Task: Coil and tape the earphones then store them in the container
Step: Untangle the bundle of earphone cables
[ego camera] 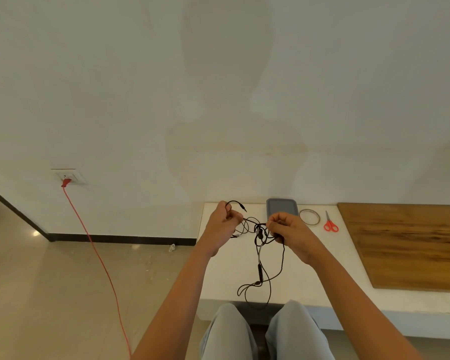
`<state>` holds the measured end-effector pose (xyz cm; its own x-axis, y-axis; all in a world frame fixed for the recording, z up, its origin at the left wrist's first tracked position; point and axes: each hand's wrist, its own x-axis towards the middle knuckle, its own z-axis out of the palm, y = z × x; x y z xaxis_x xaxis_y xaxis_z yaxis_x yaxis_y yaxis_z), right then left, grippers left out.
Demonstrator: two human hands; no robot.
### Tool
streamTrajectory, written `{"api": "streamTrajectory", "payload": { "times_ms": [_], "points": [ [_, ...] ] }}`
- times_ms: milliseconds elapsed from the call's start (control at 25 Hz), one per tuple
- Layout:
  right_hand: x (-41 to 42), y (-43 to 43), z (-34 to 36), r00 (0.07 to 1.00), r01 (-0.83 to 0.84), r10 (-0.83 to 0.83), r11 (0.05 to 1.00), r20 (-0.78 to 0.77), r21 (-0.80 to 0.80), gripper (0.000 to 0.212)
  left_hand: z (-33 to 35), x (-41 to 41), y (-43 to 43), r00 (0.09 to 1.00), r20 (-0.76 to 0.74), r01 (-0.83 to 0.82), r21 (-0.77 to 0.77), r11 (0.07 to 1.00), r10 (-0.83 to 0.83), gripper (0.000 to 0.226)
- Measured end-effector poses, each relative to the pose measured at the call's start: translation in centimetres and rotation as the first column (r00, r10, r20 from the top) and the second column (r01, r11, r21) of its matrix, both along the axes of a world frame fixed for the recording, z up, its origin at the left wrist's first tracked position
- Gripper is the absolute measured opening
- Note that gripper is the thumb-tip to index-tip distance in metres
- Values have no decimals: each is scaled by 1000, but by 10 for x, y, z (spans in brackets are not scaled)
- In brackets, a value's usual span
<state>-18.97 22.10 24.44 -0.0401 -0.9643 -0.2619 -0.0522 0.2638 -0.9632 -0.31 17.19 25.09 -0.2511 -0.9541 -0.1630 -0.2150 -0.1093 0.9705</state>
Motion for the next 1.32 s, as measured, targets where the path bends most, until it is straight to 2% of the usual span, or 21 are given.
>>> {"api": "streamTrajectory", "payload": {
  "times_ms": [80, 200, 280, 360, 440, 480, 560, 600, 680, 720, 800, 840, 920, 1040, 1160, 1240, 1320],
  "points": [
    [2, -1, 1, 996, 81, -83, 995, 40, 51, 10, -1, 2, 0, 999, 38, 5, -25, 1000, -4, 28],
    [-1, -3, 0, 928, 340, -340, 940, 152, 26, 12, -6, 12, -4, 994, 111, 5, -88, 996, 5, 38],
    [-10, -4, -1, 821, 498, -476, 867, 315, 12, 16, -9, 21, -6, 984, 174, -2, -134, 991, 25, 41],
    [-22, -3, -4, 672, 588, -534, 806, 513, 69, 23, -13, 28, -8, 979, 179, -62, -178, 982, 94, 31],
    [-31, -3, -7, 563, 633, -555, 766, 613, 111, 27, -15, 30, -9, 969, 202, -92, -231, 969, 140, 14],
    [-34, -3, -8, 544, 645, -559, 756, 626, 115, 27, -17, 30, -9, 956, 247, -86, -270, 959, 155, 10],
    [-34, -3, -11, 604, 652, -568, 756, 560, 63, 26, -19, 28, -9, 932, 308, -89, -325, 942, 194, 12],
    [-32, -2, -13, 692, 630, -562, 777, 453, 1, 24, -19, 26, -10, 931, 291, -121, -321, 939, 219, 13],
    [-29, -1, -18, 884, 467, -460, 879, 86, -100, 19, -18, 19, -11, 947, 193, -205, -246, 947, 255, 13],
    [-26, -2, -21, 929, 339, -350, 936, -121, -96, 17, -17, 15, -11, 958, 122, -236, -183, 954, 260, 11],
    [-22, -2, -29, 894, 122, -108, 993, -436, 5, 9, -11, 8, -10, 965, -5, -263, -82, 961, 263, 10],
    [-21, -2, -32, 857, 67, -30, 996, -514, 53, 6, -9, 6, -10, 963, -30, -270, -67, 961, 268, 10],
    [-20, -2, -33, 818, 40, 30, 993, -575, 108, 22, -5, 4, -10, 956, -7, -291, -101, 951, 292, 10],
    [-21, -5, -32, 810, 80, 21, 986, -585, 146, 52, -7, 7, -11, 930, 2, -362, -166, 917, 367, 13],
    [-22, -7, -35, 868, 206, -70, 951, -491, 229, 56, -7, 11, -12, 885, -128, -457, -47, 888, 449, 11],
    [-22, -2, -40, 887, 264, -90, 904, -453, 336, 61, -3, 12, -13, 903, -179, -398, -11, 917, 390, 11],
    [-21, 2, -41, 902, 230, -16, 864, -432, 448, 73, 2, 12, -12, 916, -188, -362, -5, 932, 354, 11]
  ]
}}
